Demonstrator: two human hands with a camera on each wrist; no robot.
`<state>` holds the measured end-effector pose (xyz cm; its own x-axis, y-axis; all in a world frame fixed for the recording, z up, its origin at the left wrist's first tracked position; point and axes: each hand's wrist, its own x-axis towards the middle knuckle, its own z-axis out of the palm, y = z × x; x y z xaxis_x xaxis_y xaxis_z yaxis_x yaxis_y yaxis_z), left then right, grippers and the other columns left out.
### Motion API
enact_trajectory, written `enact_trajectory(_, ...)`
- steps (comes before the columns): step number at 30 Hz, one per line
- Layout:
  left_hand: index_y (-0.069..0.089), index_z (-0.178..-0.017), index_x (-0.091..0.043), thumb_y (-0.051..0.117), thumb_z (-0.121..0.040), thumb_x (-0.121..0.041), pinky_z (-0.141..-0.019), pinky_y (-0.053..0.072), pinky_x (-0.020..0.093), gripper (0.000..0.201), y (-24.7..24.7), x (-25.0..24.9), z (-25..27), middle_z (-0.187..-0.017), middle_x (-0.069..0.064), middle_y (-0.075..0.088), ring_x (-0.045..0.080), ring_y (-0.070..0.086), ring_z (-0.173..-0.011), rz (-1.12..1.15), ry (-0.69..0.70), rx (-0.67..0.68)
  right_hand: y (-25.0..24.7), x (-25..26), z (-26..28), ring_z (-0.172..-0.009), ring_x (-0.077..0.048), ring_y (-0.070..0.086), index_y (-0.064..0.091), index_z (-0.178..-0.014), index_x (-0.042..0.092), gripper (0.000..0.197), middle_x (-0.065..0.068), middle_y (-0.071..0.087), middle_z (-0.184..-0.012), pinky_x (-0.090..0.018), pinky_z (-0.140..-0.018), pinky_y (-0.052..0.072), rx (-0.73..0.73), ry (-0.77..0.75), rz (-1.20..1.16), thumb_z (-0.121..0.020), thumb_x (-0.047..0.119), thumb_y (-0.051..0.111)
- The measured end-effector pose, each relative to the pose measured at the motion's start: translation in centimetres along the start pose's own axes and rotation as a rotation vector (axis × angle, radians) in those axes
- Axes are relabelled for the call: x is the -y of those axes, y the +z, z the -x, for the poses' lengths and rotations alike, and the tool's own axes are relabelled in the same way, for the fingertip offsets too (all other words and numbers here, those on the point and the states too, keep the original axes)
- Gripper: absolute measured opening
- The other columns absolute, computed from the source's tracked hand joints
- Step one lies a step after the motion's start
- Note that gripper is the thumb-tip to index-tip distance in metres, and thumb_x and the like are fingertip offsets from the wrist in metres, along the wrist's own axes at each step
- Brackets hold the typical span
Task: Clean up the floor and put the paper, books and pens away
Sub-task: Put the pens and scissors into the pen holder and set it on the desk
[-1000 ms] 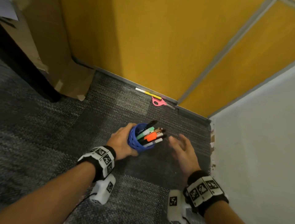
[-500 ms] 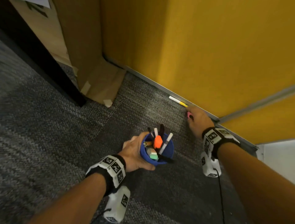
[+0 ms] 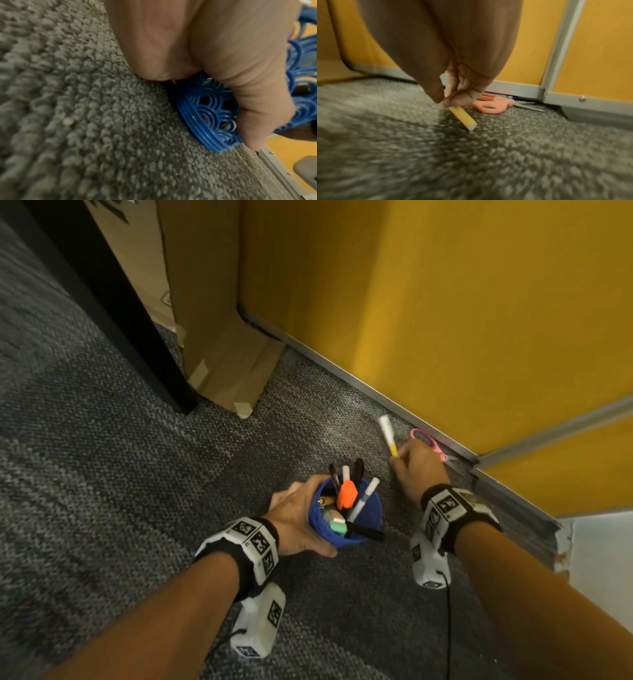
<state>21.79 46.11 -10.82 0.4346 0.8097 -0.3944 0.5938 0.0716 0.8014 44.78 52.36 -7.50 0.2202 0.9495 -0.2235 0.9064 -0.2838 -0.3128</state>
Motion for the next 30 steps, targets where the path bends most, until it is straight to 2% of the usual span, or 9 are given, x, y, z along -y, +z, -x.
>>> enact_trajectory(5,0.028,-0.14,-0.041,0.09,-0.052,-0.036,-0.101,0.018,0.023,0.107,-0.2,-0.6,0.4,-0.111,-0.013,0.04,0.008,0.036,-0.116,-0.021,-0.01,0.002,-3.1,2.6,7.9,-0.073,-0.016,0.067,0.052,-0.105,0.006,0.011,-0.007,0.065,-0.089,-0.021,-0.062,0.057,-0.338,0.054,-0.879,-0.095,0.007,0.056)
enact_trajectory(8,0.029,-0.14,-0.038,0.09,-0.052,-0.035,-0.099,0.021,0.023,0.108,-0.2,-0.8,0.4,-0.111,-0.014,0.042,0.013,0.038,-0.122,-0.035,-0.004,-0.008,-4.0,3.7,12.2,-0.074,-0.015,0.069,0.055,-0.105,-0.001,0.012,-0.009,0.07,-0.093,-0.021,-0.066,0.058,-0.306,-0.09,-1.015,-0.094,0.002,0.057)
enact_trajectory(11,0.03,-0.139,-0.038,0.091,-0.051,-0.037,-0.094,0.023,0.023,0.107,-0.1,-0.9,0.5,-0.111,-0.013,0.044,0.015,0.04,-0.122,-0.05,-0.006,-0.021,-2.0,3.5,14.4,-0.081,-0.015,0.07,0.062,-0.099,0.002,0.009,-0.005,0.071,-0.093,-0.029,-0.074,0.059,-0.165,-0.122,-0.854,-0.091,0.005,0.063)
enact_trajectory(14,0.032,-0.139,-0.039,0.091,-0.05,-0.038,-0.096,0.025,0.024,0.107,0.0,-0.7,0.4,-0.113,-0.011,0.046,0.015,0.041,-0.123,-0.038,-0.012,-0.026,-1.2,2.5,15.0,-0.088,-0.007,0.062,0.062,-0.11,0.019,0.025,0.006,0.064,-0.104,-0.026,-0.076,0.053,-0.071,-0.134,-0.628,-0.088,0.03,0.067)
enact_trajectory(16,0.032,-0.138,-0.039,0.091,-0.05,-0.037,-0.096,0.025,0.023,0.106,0.1,-0.5,0.3,-0.114,-0.01,0.046,0.015,0.042,-0.122,-0.031,-0.015,-0.031,-2.1,2.2,14.7,-0.093,-0.005,0.06,0.06,-0.117,0.026,0.035,0.011,0.062,-0.11,-0.021,-0.074,0.047,-0.031,-0.02,-0.745,-0.092,0.05,0.053)
enact_trajectory(18,0.033,-0.137,-0.039,0.092,-0.05,-0.037,-0.097,0.025,0.023,0.105,0.2,-0.5,0.4,-0.112,-0.009,0.044,0.015,0.041,-0.12,-0.022,-0.01,-0.04,-2.8,0.9,13.0,-0.095,-0.009,0.06,0.061,-0.116,0.028,0.042,0.014,0.063,-0.113,-0.026,-0.078,0.046,-0.064,0.127,-0.819,-0.097,0.056,0.035)
enact_trajectory(22,0.031,-0.136,-0.041,0.091,-0.052,-0.036,-0.1,0.021,0.024,0.104,0.3,-0.2,0.2,-0.114,-0.007,0.043,0.013,0.037,-0.12,-0.004,-0.005,-0.026,-2.1,-4.4,6.5,-0.121,-0.024,0.054,0.049,-0.134,0.015,0.045,-0.004,0.055,-0.133,-0.041,-0.102,0.043,-0.069,0.19,-0.342,-0.095,0.038,0.056)
enact_trajectory(25,0.032,-0.134,-0.04,0.09,-0.05,-0.039,-0.105,0.02,0.027,0.102,0.4,0.1,0.2,-0.114,-0.01,0.042,0.012,0.037,-0.121,-0.022,0.005,-0.026,-1.7,-6.7,2.3,-0.137,-0.029,0.037,0.028,-0.147,0.019,0.084,-0.007,0.038,-0.149,-0.056,-0.11,0.035,0.108,0.138,0.156,-0.079,0.025,0.076)
enact_trajectory(30,0.031,-0.13,-0.042,0.089,-0.051,-0.04,-0.101,0.017,0.024,0.098,0.6,0.3,0.1,-0.115,-0.009,0.04,0.009,0.032,-0.113,-0.022,-0.014,-0.024,-1.3,-5.7,-1.4,-0.135,-0.03,0.038,0.025,-0.146,0.018,0.097,-0.007,0.044,-0.142,-0.055,-0.109,0.034,0.114,0.139,0.247,-0.067,0.012,0.079)
